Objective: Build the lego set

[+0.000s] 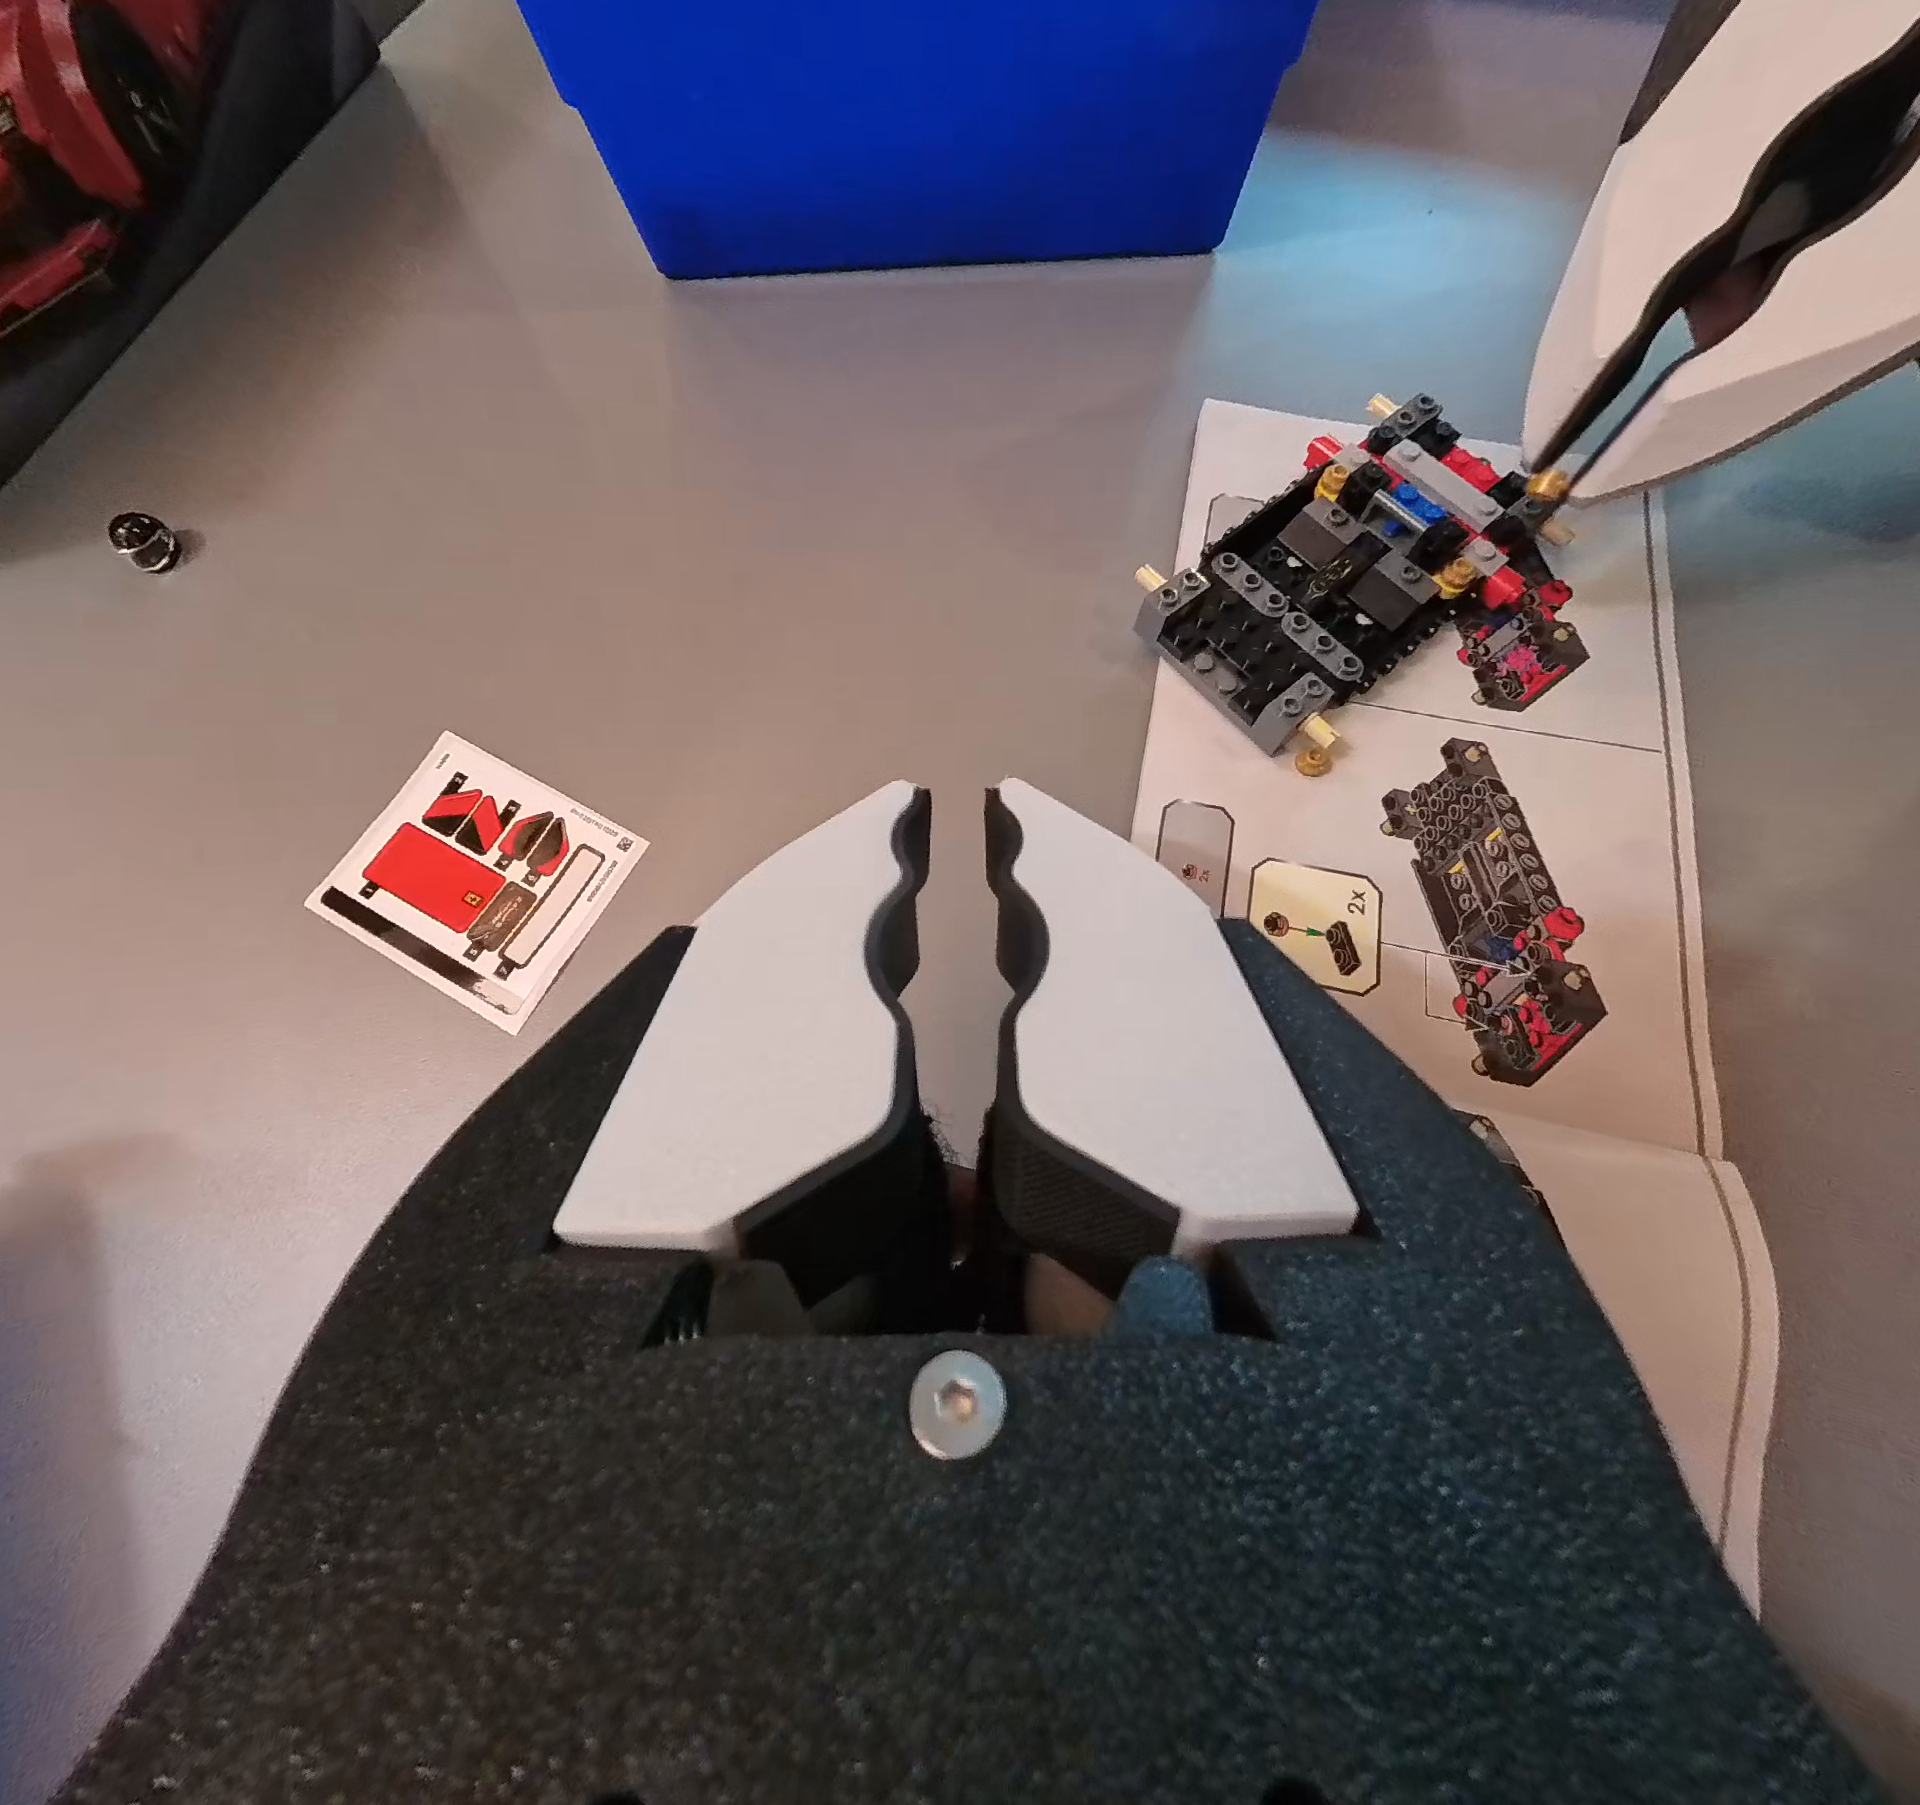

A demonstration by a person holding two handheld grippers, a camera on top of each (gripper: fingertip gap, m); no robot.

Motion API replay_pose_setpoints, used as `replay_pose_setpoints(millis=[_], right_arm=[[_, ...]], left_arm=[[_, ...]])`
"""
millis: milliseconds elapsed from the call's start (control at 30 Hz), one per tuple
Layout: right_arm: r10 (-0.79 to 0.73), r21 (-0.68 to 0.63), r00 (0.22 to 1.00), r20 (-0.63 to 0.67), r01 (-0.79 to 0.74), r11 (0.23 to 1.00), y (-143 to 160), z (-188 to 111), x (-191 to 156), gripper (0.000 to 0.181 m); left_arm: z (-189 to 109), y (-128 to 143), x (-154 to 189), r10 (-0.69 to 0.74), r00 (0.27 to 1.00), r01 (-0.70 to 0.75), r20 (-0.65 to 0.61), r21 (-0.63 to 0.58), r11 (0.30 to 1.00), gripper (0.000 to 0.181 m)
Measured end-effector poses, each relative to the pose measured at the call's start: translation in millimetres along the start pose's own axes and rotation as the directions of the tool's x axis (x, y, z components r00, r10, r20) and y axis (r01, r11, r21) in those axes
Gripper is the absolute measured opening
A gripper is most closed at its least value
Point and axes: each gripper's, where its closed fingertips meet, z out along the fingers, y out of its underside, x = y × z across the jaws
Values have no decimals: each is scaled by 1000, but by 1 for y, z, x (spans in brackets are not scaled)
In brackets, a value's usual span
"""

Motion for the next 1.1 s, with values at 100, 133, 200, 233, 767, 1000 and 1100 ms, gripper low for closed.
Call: replay_pose_setpoints(millis=[100, 133, 200, 233, 767, 1000, 1100], right_arm=[[1, -3, 1000, 1, -1, 1000, 1, 0, 0, 5], [0, -4, 1000, 1, 0, 1000, 2, 0, 0, 5], [-2, -9, 1000, -4, 2, 1000, 3, 1, 0, 5], [-3, -14, 1000, -7, 3, 1000, 4, 1, 0, 5], [-21, -97, 995, -94, 12, 995, 20, -22, 22, 5], [-61, -181, 996, -72, 47, 982, 33, -23, 19, 5], [-50, -188, 997, -64, 37, 982, 38, -24, 17, 5]], left_arm=[[1, 1, 2, 8, 1000, -8, -9, -4, 1000, 9], [1, 1, 2, 11, 1000, -11, -11, -6, 1000, 9], [2, 1, 3, 16, 1000, -16, -13, -7, 1000, 9], [2, 0, 3, 17, 1000, -17, -14, -6, 1000, 9], [5, 0, 10, 46, 998, -46, -46, -4, 999, 9], [9, 4, 16, 94, 994, -96, -56, -40, 995, 10], [9, 3, 16, 91, 994, -93, -57, -36, 995, 10]])
